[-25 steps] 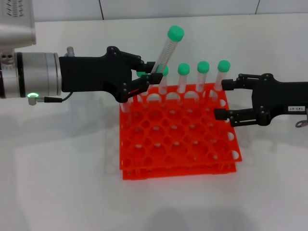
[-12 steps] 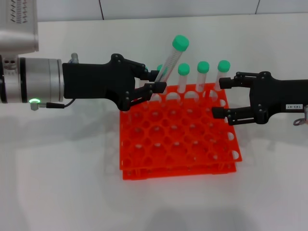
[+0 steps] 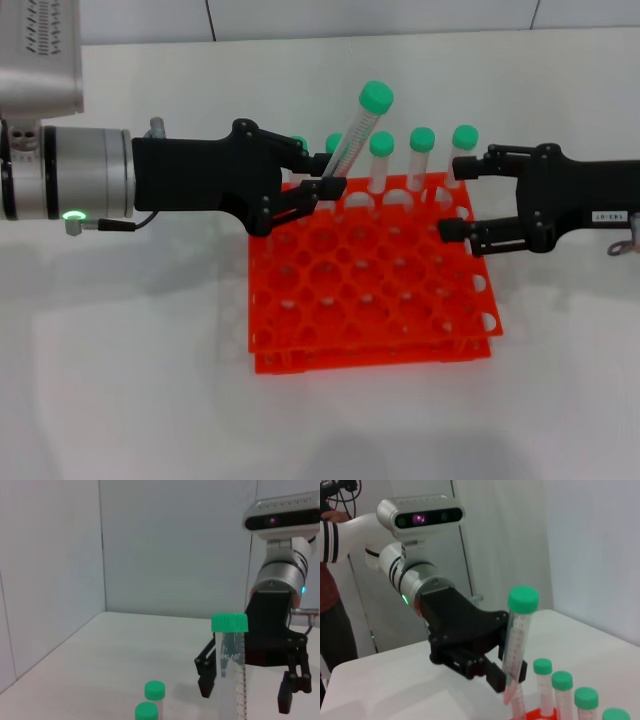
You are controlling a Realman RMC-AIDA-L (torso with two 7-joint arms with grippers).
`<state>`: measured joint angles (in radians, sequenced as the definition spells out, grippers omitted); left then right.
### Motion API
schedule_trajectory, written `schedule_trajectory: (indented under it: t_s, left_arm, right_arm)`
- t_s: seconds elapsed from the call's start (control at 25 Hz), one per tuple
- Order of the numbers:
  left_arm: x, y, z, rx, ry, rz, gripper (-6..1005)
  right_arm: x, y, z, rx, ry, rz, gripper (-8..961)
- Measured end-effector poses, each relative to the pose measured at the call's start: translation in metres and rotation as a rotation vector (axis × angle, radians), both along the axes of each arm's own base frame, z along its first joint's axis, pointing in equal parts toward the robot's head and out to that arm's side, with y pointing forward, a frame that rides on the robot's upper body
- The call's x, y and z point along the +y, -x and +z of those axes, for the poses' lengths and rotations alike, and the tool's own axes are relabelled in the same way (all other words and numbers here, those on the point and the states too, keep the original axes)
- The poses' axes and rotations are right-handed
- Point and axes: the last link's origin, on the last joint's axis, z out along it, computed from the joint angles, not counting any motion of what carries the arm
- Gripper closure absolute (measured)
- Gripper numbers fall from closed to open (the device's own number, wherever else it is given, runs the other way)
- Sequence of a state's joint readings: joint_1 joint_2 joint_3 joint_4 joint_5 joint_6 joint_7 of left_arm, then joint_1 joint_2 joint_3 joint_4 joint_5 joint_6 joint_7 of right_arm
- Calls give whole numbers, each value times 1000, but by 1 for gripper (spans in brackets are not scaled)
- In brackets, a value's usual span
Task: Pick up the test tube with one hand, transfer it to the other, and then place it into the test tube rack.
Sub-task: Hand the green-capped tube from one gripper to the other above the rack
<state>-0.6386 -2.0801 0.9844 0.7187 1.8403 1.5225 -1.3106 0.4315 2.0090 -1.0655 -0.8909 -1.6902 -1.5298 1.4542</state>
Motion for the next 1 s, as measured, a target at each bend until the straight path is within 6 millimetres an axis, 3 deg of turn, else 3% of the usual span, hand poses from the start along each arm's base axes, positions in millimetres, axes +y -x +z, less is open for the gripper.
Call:
schedule_trajectory:
  t_s: [1.0]
  left_arm:
    - [-4,5,-4,11,17,11,800]
  right_arm:
    - [15,38,17,17,-22,66,214]
